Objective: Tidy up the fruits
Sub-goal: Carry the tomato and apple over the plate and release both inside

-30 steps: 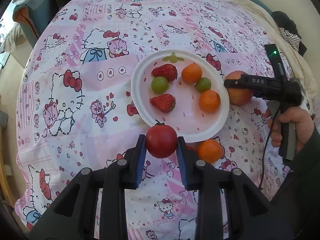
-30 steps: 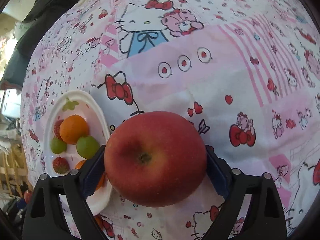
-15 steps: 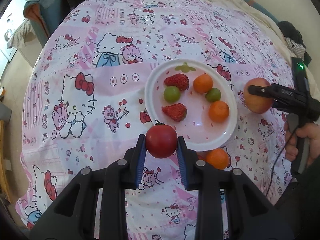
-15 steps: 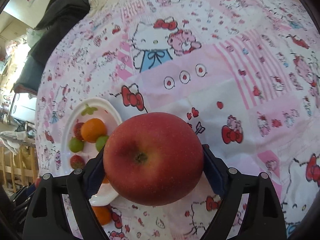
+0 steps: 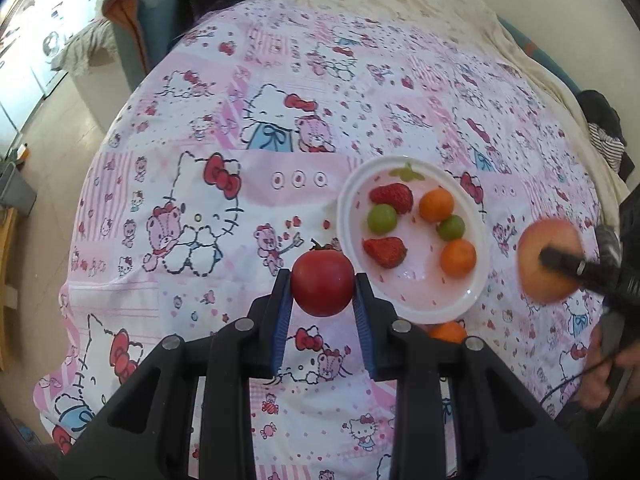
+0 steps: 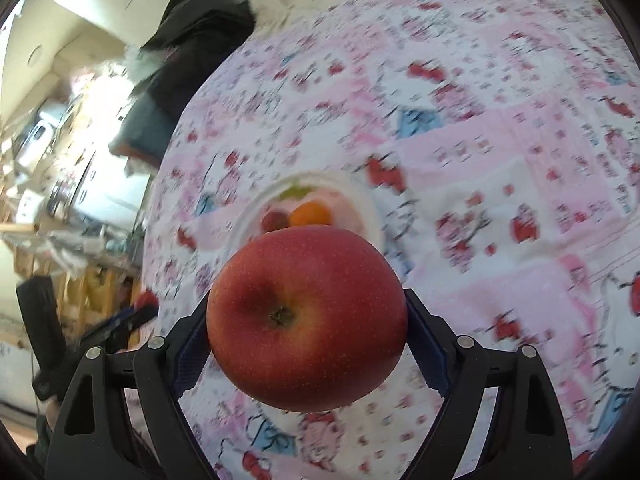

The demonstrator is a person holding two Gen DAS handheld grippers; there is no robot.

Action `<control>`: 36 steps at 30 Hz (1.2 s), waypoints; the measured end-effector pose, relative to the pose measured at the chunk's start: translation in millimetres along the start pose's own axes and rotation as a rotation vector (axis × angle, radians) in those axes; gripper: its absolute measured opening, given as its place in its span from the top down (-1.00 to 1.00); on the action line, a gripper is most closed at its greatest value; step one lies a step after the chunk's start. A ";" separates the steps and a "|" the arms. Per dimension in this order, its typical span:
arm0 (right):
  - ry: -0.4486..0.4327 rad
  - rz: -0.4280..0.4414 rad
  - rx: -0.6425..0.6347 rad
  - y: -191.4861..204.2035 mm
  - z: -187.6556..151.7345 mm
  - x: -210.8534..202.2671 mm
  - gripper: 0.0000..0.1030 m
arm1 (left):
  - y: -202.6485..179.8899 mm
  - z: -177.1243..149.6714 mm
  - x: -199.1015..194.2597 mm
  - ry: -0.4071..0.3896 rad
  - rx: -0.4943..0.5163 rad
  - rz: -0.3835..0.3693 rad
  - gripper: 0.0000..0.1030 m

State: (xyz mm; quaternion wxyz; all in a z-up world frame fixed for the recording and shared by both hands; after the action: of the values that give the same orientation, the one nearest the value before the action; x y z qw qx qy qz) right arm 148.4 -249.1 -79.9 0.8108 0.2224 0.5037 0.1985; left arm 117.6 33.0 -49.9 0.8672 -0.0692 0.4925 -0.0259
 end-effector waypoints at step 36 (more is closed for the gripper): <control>0.222 -0.153 -0.434 62.6 -19.8 113.1 -0.72 | 3.3 16.2 -0.4 0.026 -0.068 -0.072 0.49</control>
State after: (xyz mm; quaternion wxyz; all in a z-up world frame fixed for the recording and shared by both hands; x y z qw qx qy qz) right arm 171.2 -132.7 -135.0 0.7920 -0.0184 0.5505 0.2633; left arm 131.2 37.8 -41.8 0.8563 -0.1158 0.5016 -0.0412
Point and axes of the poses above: each gripper's, at about its wrist camera, not at the fingertips, and x roughly the way its jaws point, y to its left, z to its top, the point moved 1 cm from there along x, roughly the way its jaws point, and after that the axes turned 5 degrees about -y, right-handed, at the moved point
